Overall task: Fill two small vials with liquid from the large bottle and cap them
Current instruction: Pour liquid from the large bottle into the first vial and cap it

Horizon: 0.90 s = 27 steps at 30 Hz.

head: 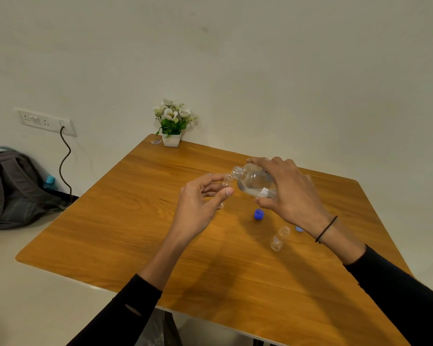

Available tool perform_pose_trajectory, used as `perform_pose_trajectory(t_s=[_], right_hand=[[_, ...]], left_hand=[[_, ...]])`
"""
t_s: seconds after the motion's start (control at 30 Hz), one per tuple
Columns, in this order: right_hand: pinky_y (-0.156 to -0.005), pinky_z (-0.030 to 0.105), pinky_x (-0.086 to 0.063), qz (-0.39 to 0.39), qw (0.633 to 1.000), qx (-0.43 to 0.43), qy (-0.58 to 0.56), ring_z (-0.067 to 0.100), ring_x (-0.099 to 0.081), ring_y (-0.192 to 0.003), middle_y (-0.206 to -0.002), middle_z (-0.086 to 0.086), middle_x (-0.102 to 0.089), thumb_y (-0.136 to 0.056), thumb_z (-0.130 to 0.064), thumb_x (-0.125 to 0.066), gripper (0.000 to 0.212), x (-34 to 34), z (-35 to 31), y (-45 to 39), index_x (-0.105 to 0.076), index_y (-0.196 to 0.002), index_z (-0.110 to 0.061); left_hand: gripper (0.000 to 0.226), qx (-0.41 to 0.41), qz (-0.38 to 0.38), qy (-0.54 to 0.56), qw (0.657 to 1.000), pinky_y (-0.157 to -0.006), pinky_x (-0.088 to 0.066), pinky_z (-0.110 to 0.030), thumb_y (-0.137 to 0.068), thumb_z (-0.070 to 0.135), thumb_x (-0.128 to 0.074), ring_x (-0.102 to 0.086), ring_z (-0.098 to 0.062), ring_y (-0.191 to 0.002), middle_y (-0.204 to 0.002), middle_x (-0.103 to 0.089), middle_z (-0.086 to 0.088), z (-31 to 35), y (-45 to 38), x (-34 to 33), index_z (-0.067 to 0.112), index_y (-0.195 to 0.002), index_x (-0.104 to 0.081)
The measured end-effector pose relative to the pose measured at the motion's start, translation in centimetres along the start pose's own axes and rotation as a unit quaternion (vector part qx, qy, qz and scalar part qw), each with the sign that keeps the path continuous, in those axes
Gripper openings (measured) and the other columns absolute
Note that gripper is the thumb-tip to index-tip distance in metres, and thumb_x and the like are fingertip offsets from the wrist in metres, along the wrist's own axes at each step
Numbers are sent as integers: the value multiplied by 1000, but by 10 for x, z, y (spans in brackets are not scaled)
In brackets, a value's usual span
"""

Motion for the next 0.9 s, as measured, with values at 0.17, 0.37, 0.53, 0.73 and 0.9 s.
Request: perform_pose_trajectory(t_s=[0.17,0.37,0.53,0.73,0.9], right_hand=[[-80,44,-49,-4,1000,-2,11,14,-47,-111,-123,-12,-54,-77,-38,-85,87,2,1,0,-39,-151,-47],[-81,46,-50,-5,1000,-3,20,11,-44,-107,-122,-13,-54,-78,-38,-84,86,5,3,-1,-38,-150,-48],[-80,47,-50,-7,1000,0,27,9,-39,-104,-120,-14,-53,-77,-36,-85,86,7,2,-2,-38,-149,-49],[-79,43,-46,-6,999,4,39,13,-44,-109,-121,-12,-53,-78,-34,-84,86,9,2,-4,-39,-150,-47],[-80,45,-47,-9,999,3,47,14,-45,-110,-122,-12,-53,-78,-35,-85,87,10,3,-3,-38,-150,-48]], left_hand=[[35,0,-1,-1,1000,-70,-69,-45,-89,32,-82,-77,-10,-97,-104,-82,5,0,-1,-2,24,-123,-77],[34,3,-4,-1,1000,-68,-69,-44,-91,27,-82,-77,-12,-97,-104,-82,4,1,-1,-4,23,-123,-76],[34,1,-5,1,1000,-68,-69,-44,-91,26,-82,-78,-10,-96,-105,-82,3,0,-2,-5,19,-125,-76],[31,-3,-4,1,1000,-67,-69,-41,-91,23,-83,-78,-9,-94,-101,-82,4,2,-2,-5,21,-122,-75],[35,0,-5,0,1000,-68,-69,-41,-91,24,-83,-78,-8,-96,-103,-82,3,0,-2,-6,17,-124,-75]])
Point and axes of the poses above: each hand's wrist, its own y-axis away from the middle knuckle, its own x-axis out of the back of the hand, z = x × y, the point moved 6 cm from there along -y, towards the middle knuckle
